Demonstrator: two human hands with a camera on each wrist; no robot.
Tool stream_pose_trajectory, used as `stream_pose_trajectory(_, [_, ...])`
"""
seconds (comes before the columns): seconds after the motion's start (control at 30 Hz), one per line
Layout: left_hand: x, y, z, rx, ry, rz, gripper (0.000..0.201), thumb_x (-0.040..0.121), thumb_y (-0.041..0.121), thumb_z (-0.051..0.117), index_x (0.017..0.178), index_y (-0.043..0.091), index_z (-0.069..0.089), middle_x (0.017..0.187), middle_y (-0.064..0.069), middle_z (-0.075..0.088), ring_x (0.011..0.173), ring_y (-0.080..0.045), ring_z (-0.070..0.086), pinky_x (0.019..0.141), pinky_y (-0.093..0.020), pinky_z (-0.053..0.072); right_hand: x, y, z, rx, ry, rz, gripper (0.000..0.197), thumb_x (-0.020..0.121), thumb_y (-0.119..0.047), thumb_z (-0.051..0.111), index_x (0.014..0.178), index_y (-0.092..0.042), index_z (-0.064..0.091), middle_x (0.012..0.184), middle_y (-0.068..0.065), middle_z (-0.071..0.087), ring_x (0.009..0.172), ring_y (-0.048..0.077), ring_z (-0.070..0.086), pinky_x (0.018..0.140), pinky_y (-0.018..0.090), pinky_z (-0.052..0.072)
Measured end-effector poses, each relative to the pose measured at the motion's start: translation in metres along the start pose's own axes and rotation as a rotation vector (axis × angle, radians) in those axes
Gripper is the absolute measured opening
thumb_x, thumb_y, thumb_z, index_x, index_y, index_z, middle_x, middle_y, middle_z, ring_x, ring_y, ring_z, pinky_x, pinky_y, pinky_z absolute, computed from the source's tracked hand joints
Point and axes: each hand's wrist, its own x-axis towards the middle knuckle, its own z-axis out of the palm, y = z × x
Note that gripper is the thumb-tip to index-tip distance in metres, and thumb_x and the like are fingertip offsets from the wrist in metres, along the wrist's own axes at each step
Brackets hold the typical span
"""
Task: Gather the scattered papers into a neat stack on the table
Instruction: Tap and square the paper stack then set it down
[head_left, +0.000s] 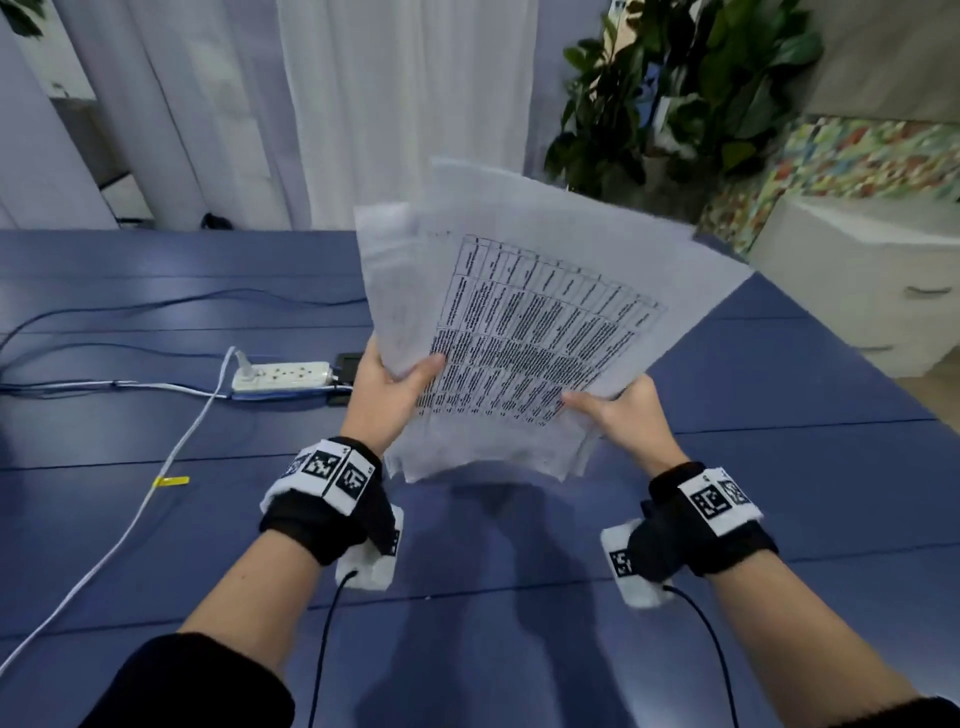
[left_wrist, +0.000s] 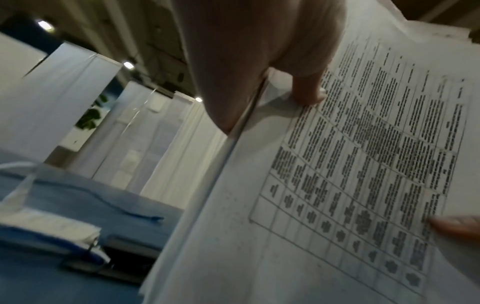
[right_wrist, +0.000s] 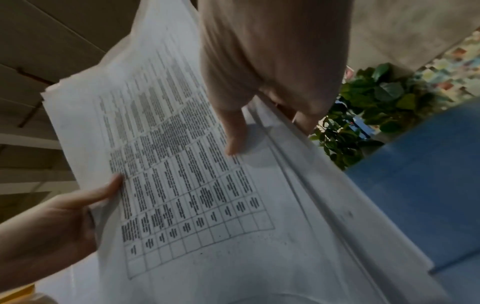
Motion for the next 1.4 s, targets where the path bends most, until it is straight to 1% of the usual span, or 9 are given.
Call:
stream_pose_trajectory(0.2, [0.003,0.014,0.004,-0.05,0.091,0.074,0.05,0.078,0.002,0.069,0.112,0.026,0.042,0.106,0.008,0.059,0.098,-0.006,0.06,0.076,-0.012,0.05,0.012,-0.032,0.007,0.199,0.099,-0.101,0.047,0.078,0.004,0.069,0.121,-0.001,0.05,0.104,-0.002,0.065,0.082,-0.009,0.066,0.07,0.009,0.051])
stream_pose_trajectory(0.6, [-0.009,0.0,0.009,-0.038,0.123,0.04,0.066,0.075,0.004,0.074,0.126,0.008,0.033,0.114,-0.004,0.056,0.093,0.002,0.058,0.071,-0.004,0.048,0.01,-0.013,0.01,0.071,0.045,-0.005,0.067,0.074,0.008,0.072,0.124,-0.015,0.034,0.109,-0.011,0.055,0.105,0.009,0.055,0.1,0.031,0.044])
stream_pose_trajectory(0.8, [-0.014,-0.023,0.004,0.002,0.123,-0.089,0.05,0.077,-0.006,0.068,0.116,0.012,0.042,0.104,0.004,0.061,0.094,-0.008,0.06,0.097,-0.035,0.047,0.005,-0.003,0.021,0.109,0.097,0.034,0.048,0.08,0.004,0.067,0.117,-0.013,0.04,0.105,-0.007,0.057,0.094,0.001,0.057,0.082,0.009,0.047])
stream_pose_trajectory(0.87, [-0.011,-0.019,0.003,0.023,0.132,-0.072,0.042,0.079,-0.007,0.064,0.111,0.012,0.044,0.101,0.006,0.06,0.091,-0.005,0.06,0.094,-0.032,0.047,0.007,-0.005,0.023,0.107,0.139,0.027,0.044,0.083,0.0,0.065,0.119,-0.013,0.043,0.109,-0.004,0.058,0.098,0.007,0.058,0.091,0.02,0.046])
stream_pose_trajectory(0.97, [-0.007,-0.009,0.01,0.088,0.128,-0.021,0.03,0.087,-0.003,0.056,0.114,0.008,0.049,0.11,-0.003,0.06,0.101,-0.017,0.059,0.09,-0.021,0.044,0.008,-0.009,0.029,0.125,0.141,0.024,0.041,0.088,0.002,0.057,0.126,-0.006,0.043,0.109,-0.003,0.057,0.091,-0.002,0.057,0.089,0.018,0.049])
stream_pose_trajectory(1.13, [-0.003,0.007,0.025,0.052,0.184,0.025,0.049,0.094,0.007,0.048,0.14,-0.001,0.033,0.142,-0.013,0.046,0.131,-0.022,0.044,0.114,-0.036,0.032,0.008,-0.015,0.035,0.192,0.208,-0.028,0.041,0.091,0.004,0.052,0.127,-0.01,0.041,0.114,-0.007,0.058,0.096,-0.007,0.058,0.088,0.008,0.046])
stream_pose_trajectory(1.27, [-0.006,0.014,0.024,0.017,0.166,0.079,0.052,0.092,0.008,0.052,0.138,0.004,0.03,0.122,0.012,0.051,0.115,-0.003,0.049,0.102,-0.015,0.04,0.004,-0.017,0.028,0.164,0.198,-0.073,0.042,0.088,0.003,0.057,0.118,-0.018,0.037,0.104,-0.019,0.053,0.081,-0.026,0.055,0.079,0.0,0.045])
stream_pose_trajectory(1.33, [-0.007,0.017,0.021,-0.003,0.144,0.126,0.051,0.088,0.004,0.058,0.131,0.012,0.033,0.119,0.007,0.053,0.108,-0.002,0.054,0.104,-0.028,0.044,0.005,-0.022,0.024,0.162,0.192,-0.094,0.047,0.085,0.002,0.062,0.115,-0.022,0.033,0.103,-0.019,0.051,0.08,-0.026,0.054,0.073,-0.002,0.044])
stream_pose_trajectory(1.4, [-0.005,0.02,0.019,-0.018,0.117,0.178,0.063,0.084,-0.002,0.061,0.135,0.014,0.027,0.129,0.0,0.048,0.111,0.001,0.054,0.097,-0.023,0.049,0.011,-0.03,0.02,0.19,0.192,-0.134,0.051,0.083,0.003,0.064,0.115,-0.022,0.033,0.107,-0.016,0.052,0.087,-0.02,0.056,0.076,0.003,0.047])
